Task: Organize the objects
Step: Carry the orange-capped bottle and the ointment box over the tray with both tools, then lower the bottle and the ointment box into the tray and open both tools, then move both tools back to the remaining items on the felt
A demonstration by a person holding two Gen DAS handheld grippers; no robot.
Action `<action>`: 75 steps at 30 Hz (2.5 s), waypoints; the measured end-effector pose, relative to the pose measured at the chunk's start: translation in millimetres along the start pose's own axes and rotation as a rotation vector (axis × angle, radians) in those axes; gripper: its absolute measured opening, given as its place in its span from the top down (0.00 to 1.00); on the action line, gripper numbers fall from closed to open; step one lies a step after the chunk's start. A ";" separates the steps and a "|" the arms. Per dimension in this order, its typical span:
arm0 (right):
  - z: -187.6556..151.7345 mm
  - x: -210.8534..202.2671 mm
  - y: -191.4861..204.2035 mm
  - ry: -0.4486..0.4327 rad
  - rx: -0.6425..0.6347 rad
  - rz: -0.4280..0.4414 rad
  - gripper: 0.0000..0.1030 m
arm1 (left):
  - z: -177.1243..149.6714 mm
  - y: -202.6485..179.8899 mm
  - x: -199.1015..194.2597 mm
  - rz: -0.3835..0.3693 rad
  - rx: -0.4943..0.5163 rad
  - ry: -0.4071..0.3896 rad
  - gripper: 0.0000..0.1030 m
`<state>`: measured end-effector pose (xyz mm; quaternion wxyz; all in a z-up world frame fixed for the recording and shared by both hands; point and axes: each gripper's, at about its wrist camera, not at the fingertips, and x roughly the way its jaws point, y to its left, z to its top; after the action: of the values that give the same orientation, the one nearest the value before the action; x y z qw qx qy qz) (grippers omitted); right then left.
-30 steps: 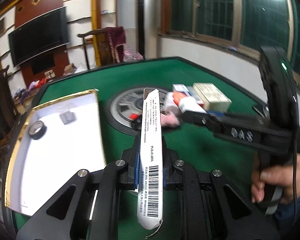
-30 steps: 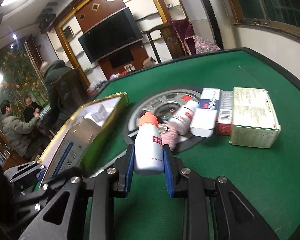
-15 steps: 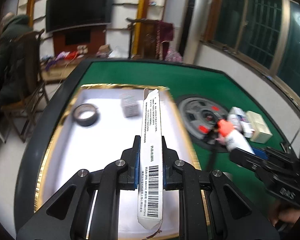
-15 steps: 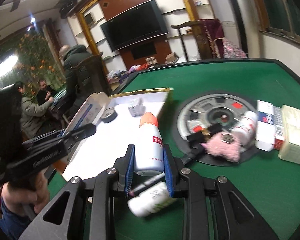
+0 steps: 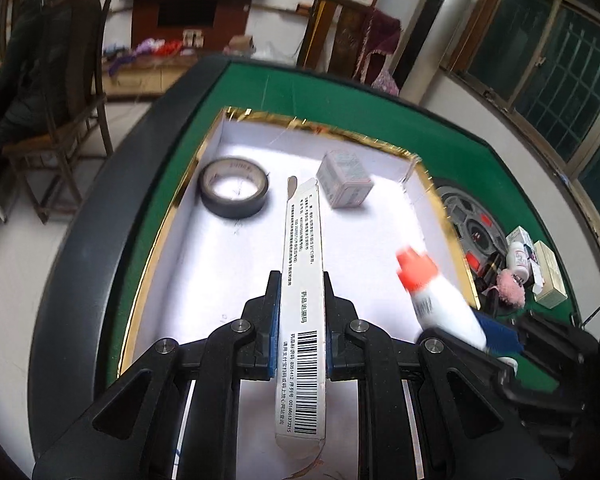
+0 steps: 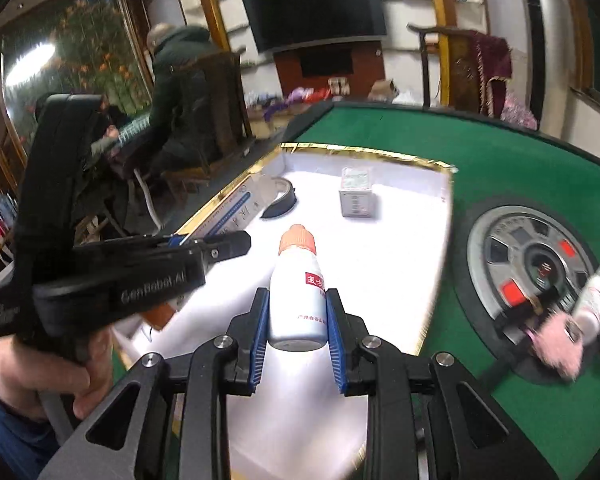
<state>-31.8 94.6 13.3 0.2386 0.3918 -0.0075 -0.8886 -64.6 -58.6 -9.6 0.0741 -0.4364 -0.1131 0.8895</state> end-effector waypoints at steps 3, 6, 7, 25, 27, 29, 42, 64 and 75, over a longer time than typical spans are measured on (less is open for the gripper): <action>17.0 19.6 -0.4 0.051 0.023 0.007 0.75 | 0.6 8.8 4.1 0.014 -0.034 0.018 0.85; 35.0 35.6 -3.5 0.086 0.047 0.007 0.75 | 2.4 12.6 0.0 0.035 -0.046 0.000 0.85; 41.7 42.2 -3.8 0.100 0.047 0.004 0.74 | 2.9 13.6 -0.6 0.045 -0.048 -0.006 0.85; 63.4 109.5 -7.1 0.208 0.081 -0.053 0.74 | 4.6 27.8 4.2 0.072 -0.095 0.014 0.85; 63.7 112.4 -5.3 0.212 0.079 -0.053 0.74 | 4.7 28.9 4.1 0.075 -0.095 0.016 0.85; 64.3 114.3 -3.7 0.211 0.084 -0.045 0.74 | 4.7 30.6 4.2 0.079 -0.102 0.017 0.85; 65.8 117.3 0.0 0.223 0.109 -0.023 0.74 | 4.8 35.5 4.8 0.085 -0.129 0.026 0.85; 60.1 75.9 -4.8 0.140 0.117 0.006 0.73 | 8.0 17.5 -23.7 0.018 -0.065 -0.043 0.62; 4.5 -44.4 -53.6 -0.058 0.162 0.057 0.58 | -18.6 -59.6 -25.7 -0.059 0.282 -0.087 0.62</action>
<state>-31.7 160.4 36.4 0.2311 0.3837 -0.0973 -0.8887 -32.2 -4.6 14.6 0.1555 -0.3791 -0.0030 0.9122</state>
